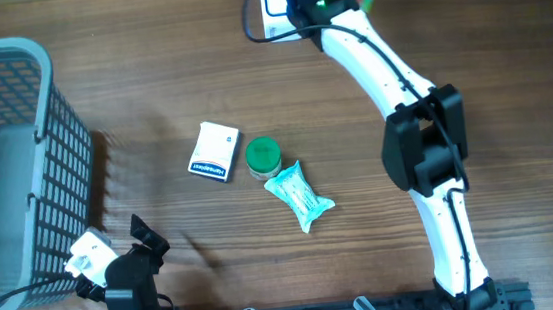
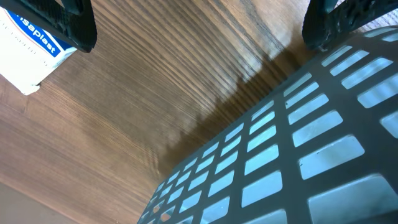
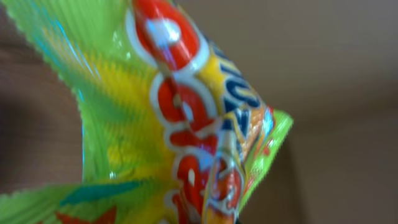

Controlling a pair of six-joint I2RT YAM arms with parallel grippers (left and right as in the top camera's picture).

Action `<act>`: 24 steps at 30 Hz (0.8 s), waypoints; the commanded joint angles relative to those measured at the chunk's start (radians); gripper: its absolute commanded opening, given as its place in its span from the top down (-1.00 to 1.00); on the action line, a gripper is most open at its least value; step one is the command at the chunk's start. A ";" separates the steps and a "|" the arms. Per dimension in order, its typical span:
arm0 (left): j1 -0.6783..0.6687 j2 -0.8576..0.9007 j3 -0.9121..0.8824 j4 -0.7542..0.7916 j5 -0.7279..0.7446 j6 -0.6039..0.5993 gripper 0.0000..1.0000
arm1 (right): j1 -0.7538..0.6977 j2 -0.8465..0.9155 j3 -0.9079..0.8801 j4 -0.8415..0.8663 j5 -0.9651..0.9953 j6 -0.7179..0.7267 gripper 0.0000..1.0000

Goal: Scan the item barcode
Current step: 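Carry the candy bag to the right edge and drop it, then reach the right gripper down and grasp the green-capped jar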

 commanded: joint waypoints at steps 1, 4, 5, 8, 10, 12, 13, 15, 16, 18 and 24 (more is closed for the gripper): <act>0.005 -0.005 0.000 -0.001 0.001 -0.003 -1.00 | -0.131 -0.025 0.013 -0.312 0.152 0.354 0.91; 0.005 -0.005 0.000 -0.001 0.001 -0.002 -1.00 | -0.343 -0.025 0.012 -0.548 -0.174 0.591 0.91; 0.005 -0.005 0.000 -0.001 0.001 -0.002 -1.00 | -0.412 -0.025 0.010 -0.550 -0.274 0.598 0.91; 0.005 -0.005 0.000 -0.001 0.001 -0.002 -1.00 | -0.668 -0.012 -0.027 -0.517 -0.527 0.597 0.91; 0.005 -0.005 0.000 -0.001 0.001 -0.002 -1.00 | -0.773 -0.010 -0.074 -0.504 -0.524 0.597 0.91; 0.005 -0.005 0.000 -0.001 0.001 -0.002 -1.00 | -0.874 -0.011 -0.085 -0.505 -0.526 0.597 0.91; 0.005 -0.005 0.000 -0.001 0.001 -0.002 -1.00 | -0.913 -0.027 -0.081 -0.511 -0.532 0.568 0.70; 0.005 -0.005 0.000 -0.001 0.001 -0.002 -1.00 | -0.944 -0.069 -0.066 -0.520 -0.598 0.563 -1.00; 0.005 -0.005 0.000 -0.001 0.001 -0.002 -0.99 | -0.947 -0.107 -0.065 -0.518 -0.690 0.563 -0.99; 0.005 -0.005 0.000 -0.001 0.001 -0.003 -1.00 | -0.930 -0.182 -0.065 -0.557 -0.861 0.574 -1.00; 0.005 -0.005 0.000 -0.001 0.001 -0.002 -1.00 | -0.581 -0.302 -0.085 -1.014 -1.424 0.663 -0.99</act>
